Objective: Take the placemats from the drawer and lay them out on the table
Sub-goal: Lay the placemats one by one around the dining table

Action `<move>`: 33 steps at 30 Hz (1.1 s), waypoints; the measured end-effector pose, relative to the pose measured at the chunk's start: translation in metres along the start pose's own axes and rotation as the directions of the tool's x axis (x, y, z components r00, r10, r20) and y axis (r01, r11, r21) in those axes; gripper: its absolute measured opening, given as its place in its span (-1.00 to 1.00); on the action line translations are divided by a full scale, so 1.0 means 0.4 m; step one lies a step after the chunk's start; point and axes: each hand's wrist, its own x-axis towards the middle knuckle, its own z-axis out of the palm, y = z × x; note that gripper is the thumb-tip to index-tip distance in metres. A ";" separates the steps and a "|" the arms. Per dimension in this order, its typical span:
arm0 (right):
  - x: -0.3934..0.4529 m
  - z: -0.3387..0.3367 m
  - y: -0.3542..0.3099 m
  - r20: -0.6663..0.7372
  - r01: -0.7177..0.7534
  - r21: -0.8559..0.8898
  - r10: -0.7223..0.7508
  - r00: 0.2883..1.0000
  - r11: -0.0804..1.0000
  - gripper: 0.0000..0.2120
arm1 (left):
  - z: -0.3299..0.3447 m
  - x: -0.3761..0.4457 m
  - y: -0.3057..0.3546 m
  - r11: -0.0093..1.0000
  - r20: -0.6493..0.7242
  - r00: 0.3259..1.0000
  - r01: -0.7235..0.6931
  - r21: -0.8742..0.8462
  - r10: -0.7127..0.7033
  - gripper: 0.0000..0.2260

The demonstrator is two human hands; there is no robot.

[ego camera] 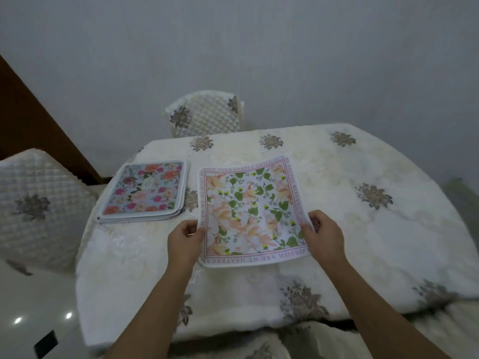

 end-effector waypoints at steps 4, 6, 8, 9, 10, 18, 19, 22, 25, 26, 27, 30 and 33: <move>-0.052 -0.170 0.072 -0.021 -0.001 -0.012 0.000 1.000 1.000 -0.91 | 0.095 -0.155 0.041 0.999 0.011 1.000 -0.024 -0.032 0.025 -0.94; -0.073 -0.247 0.102 -0.033 -0.002 -0.024 0.001 0.999 1.000 -0.92 | 0.139 -0.221 0.065 0.998 0.013 0.999 -0.040 -0.053 0.041 -0.94; -0.087 -0.312 0.127 -0.053 -0.011 -0.036 0.009 0.999 0.999 -0.92 | 0.177 -0.270 0.086 0.997 0.028 0.998 -0.062 -0.056 0.063 -0.95; -0.091 -0.339 0.140 -0.064 -0.019 -0.043 0.016 0.998 0.999 -0.92 | 0.195 -0.287 0.096 0.996 0.040 0.996 -0.072 -0.049 0.074 -0.95; -0.094 -0.362 0.152 -0.076 -0.028 -0.053 0.024 0.997 0.998 -0.92 | 0.210 -0.301 0.104 0.996 0.052 0.995 -0.083 -0.040 0.085 -0.95; -0.098 -0.438 0.235 -0.129 -0.117 -0.136 0.099 0.987 0.984 -0.96 | 0.307 -0.316 0.120 0.989 0.166 0.976 -0.147 0.021 0.142 -0.97; -0.095 -0.444 0.248 -0.131 -0.122 -0.143 0.103 0.986 0.982 -0.95 | 0.321 -0.315 0.118 0.989 0.172 0.975 -0.144 0.024 0.138 -0.97; -0.082 -0.462 0.289 -0.111 -0.126 -0.181 0.107 0.988 0.975 -0.95 | 0.359 -0.326 0.107 0.991 0.179 0.976 -0.130 0.026 0.123 -0.96; -0.048 -0.486 0.344 -0.062 -0.141 -0.215 0.131 0.989 0.966 -0.96 | 0.404 -0.337 0.100 0.990 0.187 0.975 -0.130 0.048 0.119 -0.92; -0.029 -0.495 0.366 -0.040 -0.141 -0.222 0.136 0.990 0.965 -0.95 | 0.423 -0.337 0.098 0.989 0.191 0.974 -0.132 0.062 0.118 -0.91; -0.009 -0.502 0.389 -0.018 -0.140 -0.227 0.139 0.990 0.964 -0.95 | 0.445 -0.335 0.097 0.988 0.196 0.974 -0.133 0.079 0.115 -0.91; 0.055 -0.518 0.460 0.050 -0.125 -0.249 0.142 0.989 0.960 -0.94 | 0.518 -0.329 0.090 0.980 0.197 0.975 -0.132 0.146 0.102 -0.91; 0.115 -0.528 0.537 0.118 -0.104 -0.269 0.140 0.983 0.958 -0.92 | 0.597 -0.340 0.055 0.976 0.181 0.983 -0.079 0.203 0.042 -0.92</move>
